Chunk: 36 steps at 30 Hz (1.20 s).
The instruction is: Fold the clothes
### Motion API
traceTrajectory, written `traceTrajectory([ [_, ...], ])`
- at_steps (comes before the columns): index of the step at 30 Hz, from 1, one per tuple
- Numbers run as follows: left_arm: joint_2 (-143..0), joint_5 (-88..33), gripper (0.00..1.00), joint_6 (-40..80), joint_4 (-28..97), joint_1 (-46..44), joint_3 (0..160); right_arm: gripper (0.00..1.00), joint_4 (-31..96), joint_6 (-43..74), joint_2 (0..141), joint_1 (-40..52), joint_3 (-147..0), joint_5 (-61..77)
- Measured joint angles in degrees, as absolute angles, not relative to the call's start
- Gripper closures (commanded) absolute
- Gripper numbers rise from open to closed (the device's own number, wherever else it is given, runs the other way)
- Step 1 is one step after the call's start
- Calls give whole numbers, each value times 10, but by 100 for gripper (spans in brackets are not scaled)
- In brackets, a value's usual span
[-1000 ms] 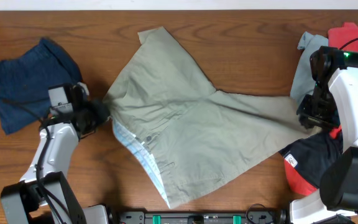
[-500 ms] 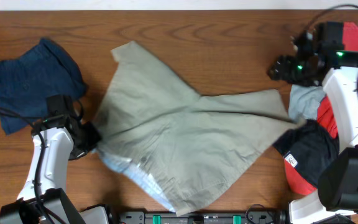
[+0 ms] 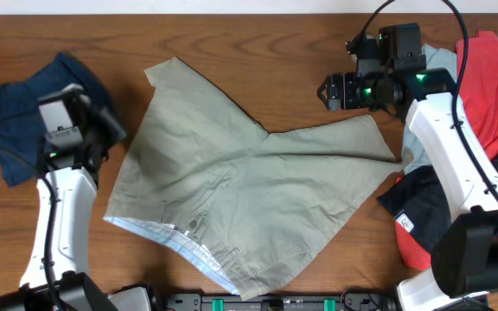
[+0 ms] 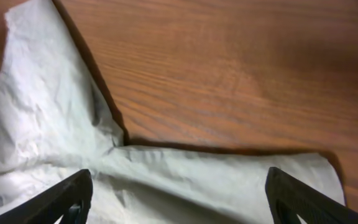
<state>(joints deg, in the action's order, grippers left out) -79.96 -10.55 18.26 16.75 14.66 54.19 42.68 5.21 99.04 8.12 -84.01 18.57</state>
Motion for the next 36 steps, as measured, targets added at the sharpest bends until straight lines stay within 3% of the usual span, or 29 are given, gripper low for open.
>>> traceTrajectory([
  [5,-847,-132,54,183,75,106,544,11,451,55,991,76,-840,177],
  [10,-930,-172,39,185,-12,91,553,11,482,55,991,74,-840,172],
  [24,-1143,-207,41,254,-219,78,625,12,564,56,991,73,-840,169],
  [32,-1204,-206,41,278,-259,77,626,12,570,56,991,73,-840,169],
  [33,-1209,-206,43,282,-266,77,626,12,570,56,991,73,-840,169],
  [36,-1215,-205,67,290,-286,76,626,14,570,56,991,73,-840,169],
])
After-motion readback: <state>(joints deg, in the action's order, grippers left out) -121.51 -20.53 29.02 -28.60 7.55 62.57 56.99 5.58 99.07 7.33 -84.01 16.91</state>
